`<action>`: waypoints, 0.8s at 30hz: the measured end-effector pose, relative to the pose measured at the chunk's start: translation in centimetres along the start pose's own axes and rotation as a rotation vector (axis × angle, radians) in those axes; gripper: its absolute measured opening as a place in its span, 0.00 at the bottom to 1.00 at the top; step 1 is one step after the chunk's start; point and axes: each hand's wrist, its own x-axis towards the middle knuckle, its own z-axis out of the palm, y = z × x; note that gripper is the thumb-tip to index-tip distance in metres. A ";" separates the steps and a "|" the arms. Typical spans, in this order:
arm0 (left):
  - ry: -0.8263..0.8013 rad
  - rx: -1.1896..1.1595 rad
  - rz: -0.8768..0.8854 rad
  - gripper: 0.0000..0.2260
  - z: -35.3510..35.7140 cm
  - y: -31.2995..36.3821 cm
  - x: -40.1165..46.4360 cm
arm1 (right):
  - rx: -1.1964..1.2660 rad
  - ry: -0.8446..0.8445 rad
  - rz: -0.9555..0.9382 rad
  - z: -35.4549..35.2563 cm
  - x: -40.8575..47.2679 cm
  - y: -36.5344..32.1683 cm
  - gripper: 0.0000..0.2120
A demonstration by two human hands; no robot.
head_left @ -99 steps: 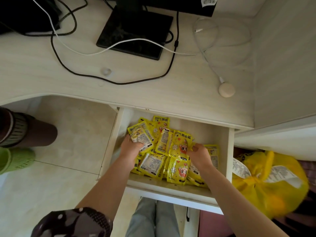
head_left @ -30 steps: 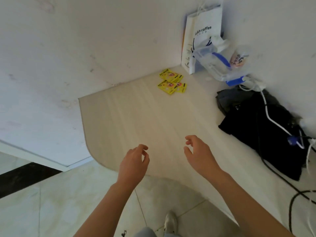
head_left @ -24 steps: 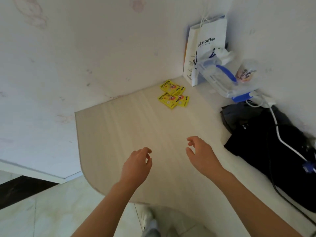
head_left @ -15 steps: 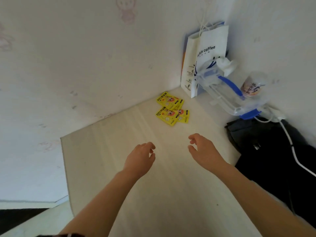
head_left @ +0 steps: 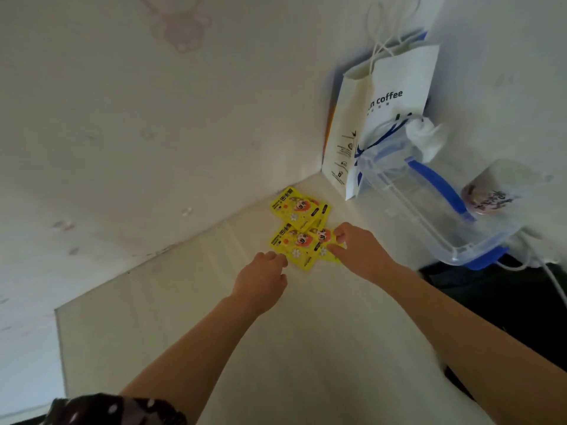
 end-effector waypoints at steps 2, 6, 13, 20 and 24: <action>0.012 0.010 0.035 0.15 0.2 0.2 2.0 | 0.022 0.001 0.009 -0.5 2.4 -0.1 0.17; 0.084 0.029 0.156 0.18 1.1 -0.1 6.0 | 0.044 0.010 0.011 -0.1 7.3 0.0 0.18; 0.175 0.023 0.332 0.19 3.3 -2.2 9.4 | 0.034 0.036 -0.006 1.5 13.8 -1.4 0.20; 0.189 0.000 0.385 0.18 4.7 -3.3 9.7 | -0.246 0.077 -0.072 4.4 16.8 -2.6 0.33; 0.198 -0.006 0.364 0.18 4.6 -3.7 8.8 | -0.299 0.069 -0.071 4.3 17.1 -2.3 0.32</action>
